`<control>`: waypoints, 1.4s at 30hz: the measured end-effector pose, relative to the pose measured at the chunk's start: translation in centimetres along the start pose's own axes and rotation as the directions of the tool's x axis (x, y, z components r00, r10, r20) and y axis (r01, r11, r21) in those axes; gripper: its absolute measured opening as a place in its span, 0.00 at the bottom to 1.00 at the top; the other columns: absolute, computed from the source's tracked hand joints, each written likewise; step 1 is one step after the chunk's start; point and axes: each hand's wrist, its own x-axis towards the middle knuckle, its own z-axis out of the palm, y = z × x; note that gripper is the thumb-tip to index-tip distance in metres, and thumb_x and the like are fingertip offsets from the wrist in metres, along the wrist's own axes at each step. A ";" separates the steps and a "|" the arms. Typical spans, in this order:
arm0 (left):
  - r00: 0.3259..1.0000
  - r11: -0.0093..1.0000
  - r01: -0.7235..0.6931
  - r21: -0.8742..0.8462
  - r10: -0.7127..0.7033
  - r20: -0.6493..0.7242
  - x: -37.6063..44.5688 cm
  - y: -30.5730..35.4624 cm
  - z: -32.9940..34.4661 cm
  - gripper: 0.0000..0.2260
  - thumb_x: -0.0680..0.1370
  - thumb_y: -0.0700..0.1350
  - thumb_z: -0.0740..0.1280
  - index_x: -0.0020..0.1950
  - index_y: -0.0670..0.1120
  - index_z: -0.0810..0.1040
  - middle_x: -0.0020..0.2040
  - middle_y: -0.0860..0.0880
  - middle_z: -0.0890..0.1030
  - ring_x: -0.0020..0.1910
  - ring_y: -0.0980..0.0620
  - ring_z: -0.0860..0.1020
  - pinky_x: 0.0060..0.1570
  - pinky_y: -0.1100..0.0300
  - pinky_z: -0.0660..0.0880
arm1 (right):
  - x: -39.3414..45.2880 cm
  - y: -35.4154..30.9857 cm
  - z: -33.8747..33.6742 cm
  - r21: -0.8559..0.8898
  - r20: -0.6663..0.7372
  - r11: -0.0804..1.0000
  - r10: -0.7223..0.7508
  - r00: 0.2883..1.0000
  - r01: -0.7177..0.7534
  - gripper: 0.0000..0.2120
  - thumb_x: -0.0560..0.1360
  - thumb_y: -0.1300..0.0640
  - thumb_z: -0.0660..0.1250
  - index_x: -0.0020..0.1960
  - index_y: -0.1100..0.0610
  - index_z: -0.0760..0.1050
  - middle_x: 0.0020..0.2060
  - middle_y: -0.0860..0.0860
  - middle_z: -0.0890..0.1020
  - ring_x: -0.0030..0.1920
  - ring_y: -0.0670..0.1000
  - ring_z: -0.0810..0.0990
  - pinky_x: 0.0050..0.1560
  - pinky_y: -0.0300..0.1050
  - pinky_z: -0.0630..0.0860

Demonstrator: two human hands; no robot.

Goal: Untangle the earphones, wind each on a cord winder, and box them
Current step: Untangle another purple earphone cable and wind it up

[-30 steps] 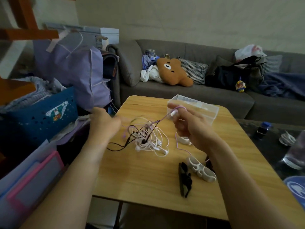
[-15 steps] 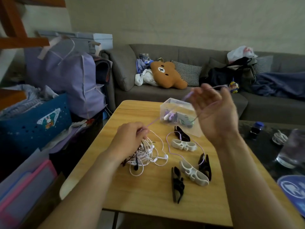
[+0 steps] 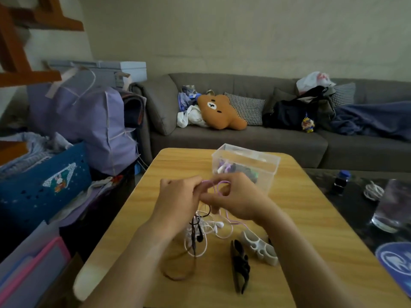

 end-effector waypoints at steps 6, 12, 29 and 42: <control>0.991 0.975 0.136 -0.177 -0.131 0.041 -0.1 -1.5 -0.6 0.07 0.73 0.58 0.73 0.42 0.57 0.82 0.38 0.60 0.82 0.43 0.60 0.80 0.53 0.49 0.78 | 0.0 1.0 -2.6 0.395 -0.199 0.917 0.021 0.980 0.060 0.15 0.81 0.51 0.66 0.45 0.61 0.81 0.22 0.48 0.69 0.25 0.48 0.64 0.26 0.40 0.62; 0.995 0.939 0.084 -0.334 -0.095 -0.015 0.2 -1.7 -0.7 0.12 0.76 0.43 0.73 0.58 0.56 0.83 0.50 0.63 0.83 0.52 0.67 0.78 0.52 0.72 0.74 | 0.4 1.0 -3.0 0.759 -0.482 0.564 0.151 0.863 0.325 0.05 0.82 0.58 0.63 0.51 0.59 0.75 0.24 0.48 0.74 0.25 0.44 0.71 0.29 0.39 0.69; 0.917 0.730 0.389 -0.562 -0.252 0.308 1.0 -1.7 -2.5 0.16 0.73 0.36 0.73 0.57 0.51 0.81 0.46 0.49 0.87 0.49 0.50 0.84 0.54 0.54 0.78 | 1.1 0.7 -1.8 0.938 -0.303 0.289 0.405 0.863 0.193 0.12 0.81 0.69 0.60 0.41 0.59 0.68 0.30 0.54 0.79 0.31 0.53 0.81 0.38 0.51 0.83; 0.858 0.502 0.512 -0.697 -0.336 0.389 0.8 -1.4 -2.6 0.12 0.73 0.37 0.59 0.37 0.30 0.78 0.26 0.45 0.76 0.29 0.47 0.73 0.41 0.53 0.71 | -0.1 1.9 -2.0 0.351 0.010 0.936 -0.012 1.000 0.008 0.09 0.76 0.54 0.72 0.54 0.57 0.80 0.43 0.51 0.81 0.41 0.50 0.79 0.44 0.44 0.78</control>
